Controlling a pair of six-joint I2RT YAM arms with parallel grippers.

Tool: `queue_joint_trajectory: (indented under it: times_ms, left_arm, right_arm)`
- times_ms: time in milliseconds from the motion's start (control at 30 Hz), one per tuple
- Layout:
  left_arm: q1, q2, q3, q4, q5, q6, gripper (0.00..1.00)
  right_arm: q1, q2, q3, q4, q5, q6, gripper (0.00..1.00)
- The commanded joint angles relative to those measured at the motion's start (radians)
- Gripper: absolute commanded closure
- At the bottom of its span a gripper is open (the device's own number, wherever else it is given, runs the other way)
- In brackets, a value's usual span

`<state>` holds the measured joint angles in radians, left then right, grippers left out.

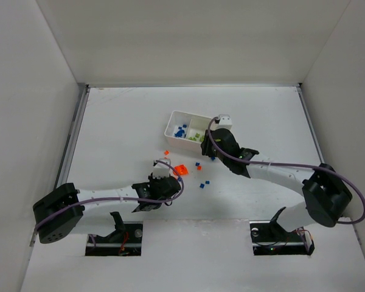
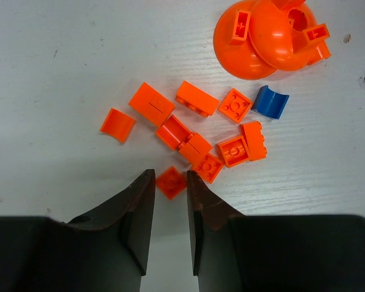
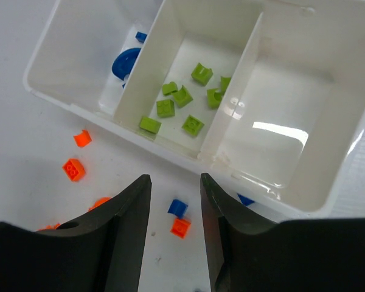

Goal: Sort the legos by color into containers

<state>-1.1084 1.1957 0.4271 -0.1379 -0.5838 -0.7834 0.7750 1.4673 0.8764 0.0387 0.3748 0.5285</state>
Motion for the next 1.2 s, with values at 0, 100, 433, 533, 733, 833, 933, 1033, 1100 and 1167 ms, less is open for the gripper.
queue_joint_trajectory:
  times_ms: [0, 100, 433, 533, 733, 833, 933, 1033, 1100, 1167]
  left_arm:
    - [0.003, 0.013, 0.004, -0.032, 0.039, 0.004, 0.82]
    - [0.002, 0.004, 0.004, -0.043, 0.041, -0.004, 0.86]
    - [0.006, -0.077, 0.067, -0.098, 0.036, 0.006, 0.85]
    - [0.002, -0.12, 0.094, -0.137, 0.03, -0.002, 0.85]
    - [0.025, -0.192, 0.15, -0.157, 0.036, 0.018, 0.85]
    - [0.048, -0.18, 0.193, -0.134, 0.056, 0.038, 0.84]
    - [0.072, -0.16, 0.231, -0.077, 0.064, 0.082, 0.84]
    - [0.098, -0.15, 0.252, -0.016, 0.071, 0.116, 0.84]
    - [0.118, -0.14, 0.269, 0.004, 0.087, 0.133, 0.84]
    - [0.127, -0.139, 0.28, 0.017, 0.096, 0.15, 0.84]
  right_arm:
    - [0.029, -0.077, -0.062, 0.038, 0.024, 0.011, 0.56]
    - [0.059, -0.136, -0.126, 0.004, 0.024, 0.013, 0.55]
    - [0.175, -0.297, -0.284, -0.123, 0.019, 0.08, 0.53]
    - [0.203, -0.305, -0.301, -0.14, 0.009, 0.09, 0.53]
    - [0.292, -0.265, -0.297, -0.154, -0.03, 0.085, 0.54]
    - [0.326, -0.213, -0.269, -0.158, -0.039, 0.088, 0.55]
    - [0.362, -0.18, -0.257, -0.142, -0.042, 0.094, 0.55]
    - [0.372, -0.127, -0.254, -0.119, -0.04, 0.105, 0.54]
    - [0.37, -0.085, -0.252, -0.096, -0.034, 0.119, 0.54]
    - [0.364, -0.053, -0.252, -0.068, -0.024, 0.119, 0.54]
